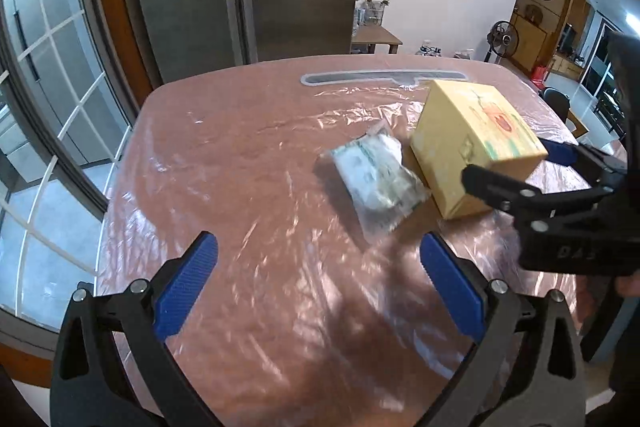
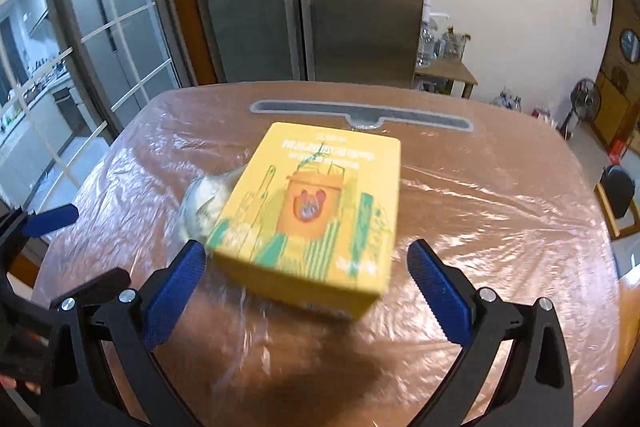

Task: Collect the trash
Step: 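Move the left tool to the small clear bag while the right tool approaches the yellow box, then grasp the small clear bag with the left tool while the right tool grasps the yellow box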

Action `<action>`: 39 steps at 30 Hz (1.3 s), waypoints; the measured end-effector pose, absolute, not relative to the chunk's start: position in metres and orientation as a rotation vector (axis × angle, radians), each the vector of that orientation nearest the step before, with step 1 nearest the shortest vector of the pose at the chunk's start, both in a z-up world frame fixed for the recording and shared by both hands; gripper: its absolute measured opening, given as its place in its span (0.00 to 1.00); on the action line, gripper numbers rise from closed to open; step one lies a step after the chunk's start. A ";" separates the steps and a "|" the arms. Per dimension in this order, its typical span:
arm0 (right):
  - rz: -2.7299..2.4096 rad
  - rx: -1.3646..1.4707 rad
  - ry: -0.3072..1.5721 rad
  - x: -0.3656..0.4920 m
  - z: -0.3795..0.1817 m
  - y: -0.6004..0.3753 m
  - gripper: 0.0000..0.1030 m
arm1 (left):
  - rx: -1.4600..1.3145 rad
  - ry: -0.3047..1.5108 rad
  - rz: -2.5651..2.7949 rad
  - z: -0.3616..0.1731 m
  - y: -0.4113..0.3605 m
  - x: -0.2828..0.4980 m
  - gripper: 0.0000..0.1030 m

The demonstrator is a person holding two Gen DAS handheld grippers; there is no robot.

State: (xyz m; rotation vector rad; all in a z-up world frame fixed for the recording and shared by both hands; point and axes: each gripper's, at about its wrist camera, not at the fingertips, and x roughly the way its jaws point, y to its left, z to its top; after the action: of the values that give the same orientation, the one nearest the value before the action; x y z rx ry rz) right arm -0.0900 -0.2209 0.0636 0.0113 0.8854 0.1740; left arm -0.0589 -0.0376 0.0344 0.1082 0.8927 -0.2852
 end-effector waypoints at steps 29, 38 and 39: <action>0.139 0.029 0.878 -0.057 0.055 -0.258 0.75 | 0.110 0.950 -0.365 0.016 -0.077 -0.010 0.41; 0.154 0.066 0.862 -0.080 0.068 -0.273 0.75 | 0.122 0.916 -0.344 0.026 -0.073 -0.034 0.41; 0.159 0.071 0.862 -0.084 0.069 -0.275 0.75 | 0.127 0.912 -0.340 0.027 -0.073 -0.038 0.41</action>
State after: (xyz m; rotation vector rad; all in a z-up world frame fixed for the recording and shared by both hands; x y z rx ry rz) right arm -0.0842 -0.2746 0.0693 0.0706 0.8615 0.1586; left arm -0.0376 -0.0730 0.0273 0.1268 0.9117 -0.3404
